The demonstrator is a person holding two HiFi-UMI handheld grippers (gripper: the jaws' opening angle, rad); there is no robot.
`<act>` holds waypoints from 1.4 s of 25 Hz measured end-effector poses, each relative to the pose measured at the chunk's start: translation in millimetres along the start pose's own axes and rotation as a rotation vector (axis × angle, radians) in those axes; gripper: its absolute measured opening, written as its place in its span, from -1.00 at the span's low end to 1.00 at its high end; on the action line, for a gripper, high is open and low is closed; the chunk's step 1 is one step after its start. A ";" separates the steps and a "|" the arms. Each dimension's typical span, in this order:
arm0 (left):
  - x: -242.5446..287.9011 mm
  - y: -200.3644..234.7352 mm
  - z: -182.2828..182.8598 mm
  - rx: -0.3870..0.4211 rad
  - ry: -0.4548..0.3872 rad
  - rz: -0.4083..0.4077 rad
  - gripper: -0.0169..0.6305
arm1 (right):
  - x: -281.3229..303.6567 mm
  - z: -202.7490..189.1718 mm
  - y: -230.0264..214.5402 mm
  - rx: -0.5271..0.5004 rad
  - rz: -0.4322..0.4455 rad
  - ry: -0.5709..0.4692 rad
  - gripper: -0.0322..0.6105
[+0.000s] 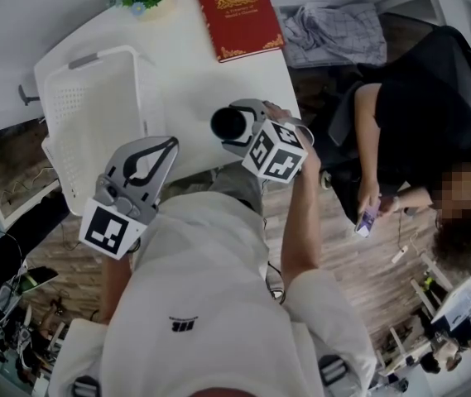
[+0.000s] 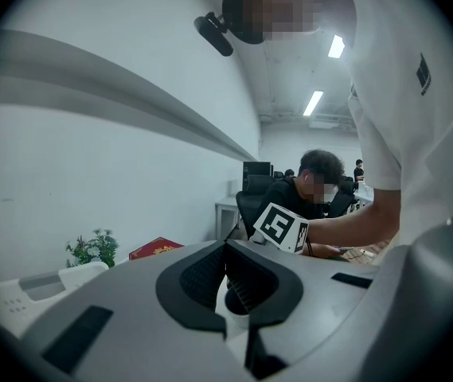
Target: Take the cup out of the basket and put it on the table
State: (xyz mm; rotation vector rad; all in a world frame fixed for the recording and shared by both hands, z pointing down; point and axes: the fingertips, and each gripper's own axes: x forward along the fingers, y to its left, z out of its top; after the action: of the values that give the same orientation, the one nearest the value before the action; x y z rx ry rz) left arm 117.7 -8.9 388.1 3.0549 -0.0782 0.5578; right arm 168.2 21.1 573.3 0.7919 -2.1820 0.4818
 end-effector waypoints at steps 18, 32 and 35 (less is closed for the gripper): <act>12.1 -7.9 -6.7 -0.004 0.013 -0.023 -0.91 | -5.2 -18.3 -0.6 0.018 -0.018 0.002 0.19; 24.0 -10.5 -5.2 -0.011 0.012 -0.033 -0.91 | -3.5 -18.1 -1.6 0.021 -0.011 -0.013 0.20; 24.0 -11.8 -5.2 -0.014 0.011 -0.031 -0.91 | -3.9 -17.2 -2.0 0.024 -0.013 -0.018 0.20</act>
State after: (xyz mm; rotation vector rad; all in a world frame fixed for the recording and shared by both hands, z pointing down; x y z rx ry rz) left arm 138.9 2.1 401.2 3.0337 -0.0341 0.5702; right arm 180.6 30.7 581.6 0.8265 -2.1902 0.4967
